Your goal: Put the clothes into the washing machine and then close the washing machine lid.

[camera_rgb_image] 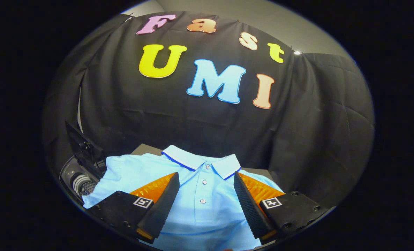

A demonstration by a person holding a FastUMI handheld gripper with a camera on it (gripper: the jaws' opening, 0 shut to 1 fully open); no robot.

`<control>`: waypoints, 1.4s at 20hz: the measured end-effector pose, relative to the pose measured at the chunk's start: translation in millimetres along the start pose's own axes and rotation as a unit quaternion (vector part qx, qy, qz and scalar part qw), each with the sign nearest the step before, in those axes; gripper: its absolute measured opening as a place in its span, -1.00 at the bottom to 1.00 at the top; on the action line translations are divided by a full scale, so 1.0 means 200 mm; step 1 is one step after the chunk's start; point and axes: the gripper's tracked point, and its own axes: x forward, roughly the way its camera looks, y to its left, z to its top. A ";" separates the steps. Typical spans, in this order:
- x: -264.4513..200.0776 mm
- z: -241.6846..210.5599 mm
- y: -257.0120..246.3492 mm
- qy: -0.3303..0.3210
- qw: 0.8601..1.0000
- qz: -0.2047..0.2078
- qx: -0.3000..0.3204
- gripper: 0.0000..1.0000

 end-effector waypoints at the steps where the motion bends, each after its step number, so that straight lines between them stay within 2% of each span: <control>1: 0.03 -0.02 0.00 0.010 1.000 0.004 -0.002 0.95; 5: 0.07 -0.14 0.02 0.054 0.998 0.018 -0.013 0.95; 12: 0.09 -0.14 0.03 0.084 0.996 0.037 -0.012 0.97; 16: 0.08 -0.14 0.03 0.093 0.995 0.030 -0.022 0.97; 18: 0.06 -0.16 0.10 0.098 0.993 0.058 0.008 0.59; 21: 0.07 -0.16 0.12 0.107 0.991 0.065 0.054 0.09; 24: 0.05 -0.18 0.11 0.155 0.982 0.067 0.084 0.09; 28: 0.04 -0.17 0.11 0.187 0.977 0.068 0.073 0.09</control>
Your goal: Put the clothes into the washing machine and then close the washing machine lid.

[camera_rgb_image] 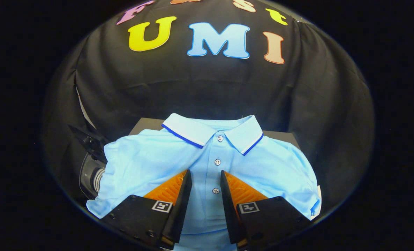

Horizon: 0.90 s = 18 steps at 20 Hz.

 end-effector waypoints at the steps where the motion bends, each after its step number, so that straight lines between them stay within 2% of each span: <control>1: -0.01 0.00 0.00 0.003 1.000 0.002 0.003 0.09; 2: -0.02 0.02 -0.01 0.000 1.000 0.004 0.004 0.09; 4: 0.00 0.02 -0.03 -0.016 1.000 -0.005 -0.001 -0.96; 8: -0.01 0.01 -0.01 0.006 1.000 -0.015 -0.010 -0.95; 11: -0.03 0.04 -0.01 -0.019 1.000 -0.010 -0.005 -0.96; 16: -0.04 0.04 -0.01 -0.023 1.000 0.008 0.004 -0.96; 18: -0.07 0.00 -0.03 -0.023 1.000 -0.007 -0.008 -0.67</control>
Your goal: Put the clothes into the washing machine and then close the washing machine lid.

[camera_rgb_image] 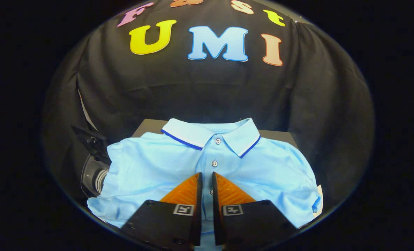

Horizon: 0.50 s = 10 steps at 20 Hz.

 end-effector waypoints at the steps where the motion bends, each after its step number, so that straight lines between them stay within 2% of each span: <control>1: 0.02 0.02 -0.05 -0.015 1.000 -0.020 -0.011 -0.11; 3: 0.00 0.01 -0.05 -0.012 1.000 -0.021 -0.011 1.00; 4: 0.01 0.00 -0.05 -0.010 1.000 -0.018 0.007 0.98; 6: 0.03 -0.04 -0.02 0.002 0.996 0.012 0.084 0.92; 7: 0.05 -0.05 -0.04 0.000 0.996 0.002 0.093 0.73; 9: 0.04 -0.05 -0.04 0.015 0.996 0.015 0.086 0.35; 10: 0.03 -0.04 -0.03 0.021 0.996 0.019 0.081 0.34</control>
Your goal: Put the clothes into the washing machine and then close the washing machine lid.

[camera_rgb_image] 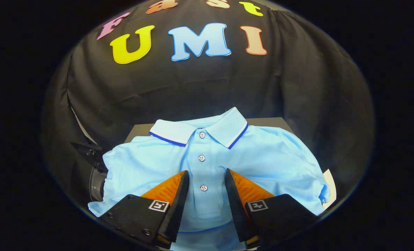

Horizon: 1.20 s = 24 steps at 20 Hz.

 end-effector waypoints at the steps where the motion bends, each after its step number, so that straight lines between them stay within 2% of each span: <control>1: -0.01 0.03 0.01 -0.007 1.000 0.009 0.004 -0.10; 3: -0.01 0.02 0.03 -0.014 1.000 0.008 0.016 -0.96; 6: -0.04 0.01 0.04 -0.005 1.000 0.016 0.021 -0.96; 10: -0.14 0.10 0.05 -0.056 0.997 0.032 0.038 -0.97; 16: -0.43 0.27 0.14 -0.149 0.988 0.041 -0.009 -0.97; 24: -0.64 0.45 0.42 -0.221 0.971 0.075 -0.050 -0.98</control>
